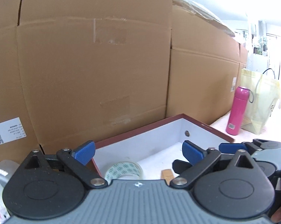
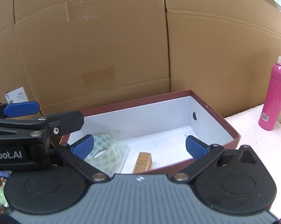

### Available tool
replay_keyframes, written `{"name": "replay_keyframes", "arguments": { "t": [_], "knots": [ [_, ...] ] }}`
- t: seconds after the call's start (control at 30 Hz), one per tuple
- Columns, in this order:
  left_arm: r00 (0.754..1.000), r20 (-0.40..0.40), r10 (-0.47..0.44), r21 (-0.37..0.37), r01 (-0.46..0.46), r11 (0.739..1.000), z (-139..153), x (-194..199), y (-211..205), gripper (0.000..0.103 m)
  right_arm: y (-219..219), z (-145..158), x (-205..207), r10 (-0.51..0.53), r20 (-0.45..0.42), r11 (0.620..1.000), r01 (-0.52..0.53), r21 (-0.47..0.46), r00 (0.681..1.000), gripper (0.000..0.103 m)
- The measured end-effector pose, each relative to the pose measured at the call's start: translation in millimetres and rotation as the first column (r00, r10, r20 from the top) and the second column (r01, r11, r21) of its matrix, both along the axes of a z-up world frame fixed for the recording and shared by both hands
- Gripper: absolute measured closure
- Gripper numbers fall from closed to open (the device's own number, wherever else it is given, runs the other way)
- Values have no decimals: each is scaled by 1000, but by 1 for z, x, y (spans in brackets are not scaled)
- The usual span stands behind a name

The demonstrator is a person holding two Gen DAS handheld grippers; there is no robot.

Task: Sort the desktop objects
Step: 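Open both tools to drop the tape roll into maroon box, then move both tools back over the pile of items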

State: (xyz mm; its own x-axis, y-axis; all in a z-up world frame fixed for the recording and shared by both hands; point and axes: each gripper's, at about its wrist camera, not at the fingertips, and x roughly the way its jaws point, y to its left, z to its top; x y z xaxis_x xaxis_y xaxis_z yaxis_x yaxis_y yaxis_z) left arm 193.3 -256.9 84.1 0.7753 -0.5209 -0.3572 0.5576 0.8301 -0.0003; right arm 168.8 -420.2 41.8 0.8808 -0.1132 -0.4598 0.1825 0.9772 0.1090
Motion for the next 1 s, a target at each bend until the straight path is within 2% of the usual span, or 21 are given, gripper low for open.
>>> {"name": "replay_keyframes", "arguments": {
  "t": [0.27,0.53,0.83,0.9,1.0],
  "knots": [
    [1000,9,-2,-9,2,1000,7,-49,5,1,18,13,-35,-11,-36,1000,10,-18,999,1],
    [1000,-12,1,-37,-1,999,10,-100,41,1,58,24,-93,9,-48,995,-14,-101,999,1],
    [1000,-29,8,-91,-11,996,9,-165,120,1,110,27,-146,119,-36,989,-122,-86,992,1],
    [1000,-29,-4,-68,2,998,1,-183,143,0,125,23,-159,163,-36,983,-165,-78,986,1],
    [999,-31,43,-38,-44,998,-16,-208,180,0,150,10,-177,229,-49,969,-233,-81,972,1]
  ]
}}
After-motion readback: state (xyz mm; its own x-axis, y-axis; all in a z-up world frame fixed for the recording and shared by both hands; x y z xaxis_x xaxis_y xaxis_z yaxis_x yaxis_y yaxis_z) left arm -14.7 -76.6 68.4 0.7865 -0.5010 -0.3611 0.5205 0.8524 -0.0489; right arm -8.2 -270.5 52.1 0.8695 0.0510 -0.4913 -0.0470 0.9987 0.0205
